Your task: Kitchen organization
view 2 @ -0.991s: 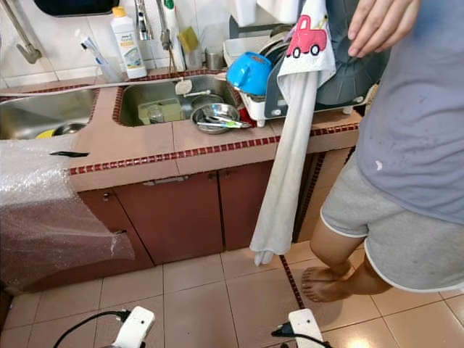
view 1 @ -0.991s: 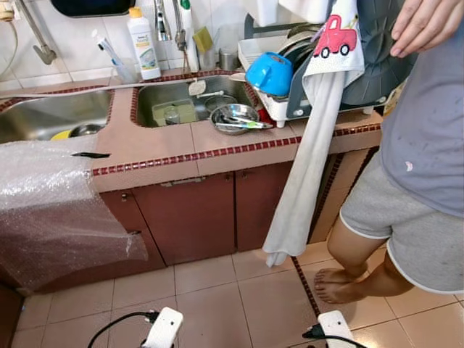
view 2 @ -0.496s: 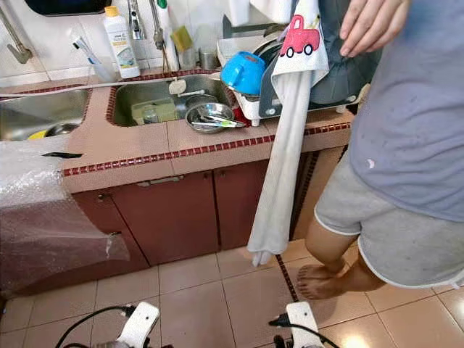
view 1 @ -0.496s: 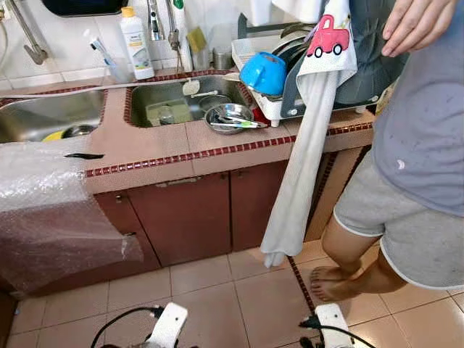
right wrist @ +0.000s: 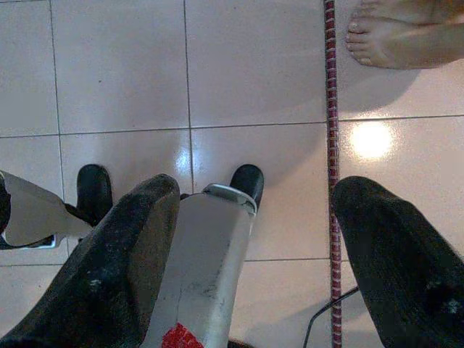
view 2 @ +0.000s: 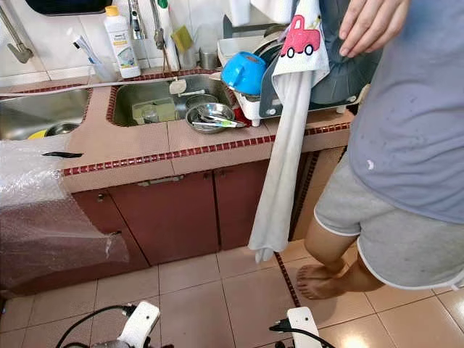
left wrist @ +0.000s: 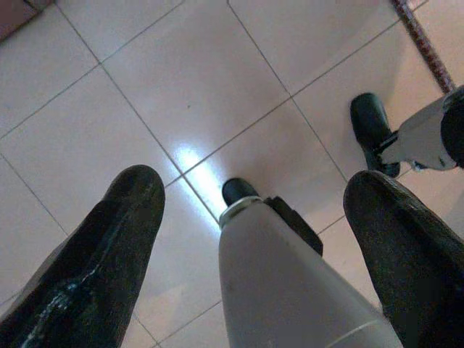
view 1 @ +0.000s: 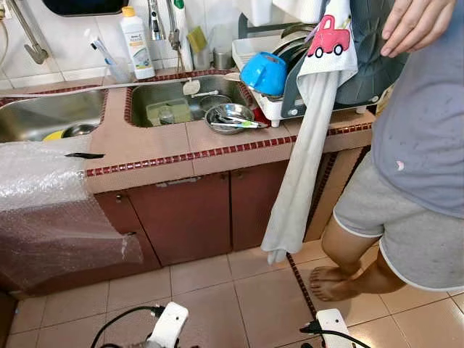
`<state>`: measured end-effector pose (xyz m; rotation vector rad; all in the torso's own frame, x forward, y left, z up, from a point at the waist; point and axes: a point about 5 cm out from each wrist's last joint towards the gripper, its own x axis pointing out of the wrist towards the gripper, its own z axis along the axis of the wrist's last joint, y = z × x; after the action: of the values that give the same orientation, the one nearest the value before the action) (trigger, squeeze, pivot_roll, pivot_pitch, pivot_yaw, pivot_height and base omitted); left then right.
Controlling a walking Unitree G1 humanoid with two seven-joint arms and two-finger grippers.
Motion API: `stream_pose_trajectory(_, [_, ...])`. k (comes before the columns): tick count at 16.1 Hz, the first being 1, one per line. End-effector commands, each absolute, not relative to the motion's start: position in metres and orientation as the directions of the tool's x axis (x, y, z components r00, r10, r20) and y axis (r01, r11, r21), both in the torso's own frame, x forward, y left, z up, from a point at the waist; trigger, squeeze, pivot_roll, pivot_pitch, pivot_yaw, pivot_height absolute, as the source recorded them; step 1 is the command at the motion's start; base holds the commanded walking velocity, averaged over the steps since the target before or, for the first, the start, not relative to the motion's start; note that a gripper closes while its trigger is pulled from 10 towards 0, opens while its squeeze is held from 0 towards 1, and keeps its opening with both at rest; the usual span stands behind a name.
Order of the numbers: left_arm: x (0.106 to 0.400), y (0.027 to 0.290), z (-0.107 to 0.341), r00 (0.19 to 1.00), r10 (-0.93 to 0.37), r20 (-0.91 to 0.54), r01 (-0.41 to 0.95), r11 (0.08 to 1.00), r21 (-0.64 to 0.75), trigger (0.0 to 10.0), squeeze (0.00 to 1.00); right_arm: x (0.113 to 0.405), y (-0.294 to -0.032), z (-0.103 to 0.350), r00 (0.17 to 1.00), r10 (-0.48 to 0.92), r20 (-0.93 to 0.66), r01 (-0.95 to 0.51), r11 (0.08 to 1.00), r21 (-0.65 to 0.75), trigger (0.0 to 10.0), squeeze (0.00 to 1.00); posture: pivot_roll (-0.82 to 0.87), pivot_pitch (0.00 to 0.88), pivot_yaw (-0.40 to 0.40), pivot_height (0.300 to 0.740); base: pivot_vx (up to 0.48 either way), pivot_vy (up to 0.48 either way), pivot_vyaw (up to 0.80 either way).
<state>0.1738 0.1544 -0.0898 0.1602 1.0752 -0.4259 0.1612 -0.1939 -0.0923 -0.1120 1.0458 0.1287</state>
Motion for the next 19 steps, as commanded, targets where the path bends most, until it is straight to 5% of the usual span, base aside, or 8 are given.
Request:
stream_pose_trajectory(1, [0.178,0.157,-0.088,0.415,-0.259,-0.872,0.413,0.908,-0.073,10.0,0.00,0.162,-0.195,-0.092,0.489,0.047,-0.871,-0.158,0.987,-0.036,10.0,0.00,-0.05,0.000,0.075,0.740,0.000,-0.364,0.00])
stream_pose_trajectory(13, [0.168,0.165,-0.091,0.403,-0.261,-0.877,0.418,0.905,-0.077,10.0,0.00,0.160,-0.190,-0.094,0.473,0.059,-0.879,-0.195,0.980,-0.039,10.0,0.00,-0.03,0.000,0.073,0.740,0.000,-0.412,0.00])
stream_pose_trajectory(19, [0.173,0.157,-0.089,0.414,-0.292,-0.862,0.414,0.904,-0.107,10.0,0.00,0.161,-0.186,-0.094,0.468,0.078,-0.880,-0.222,0.975,-0.031,10.0,0.00,-0.02,0.000,0.078,0.740,0.000,0.000,0.00])
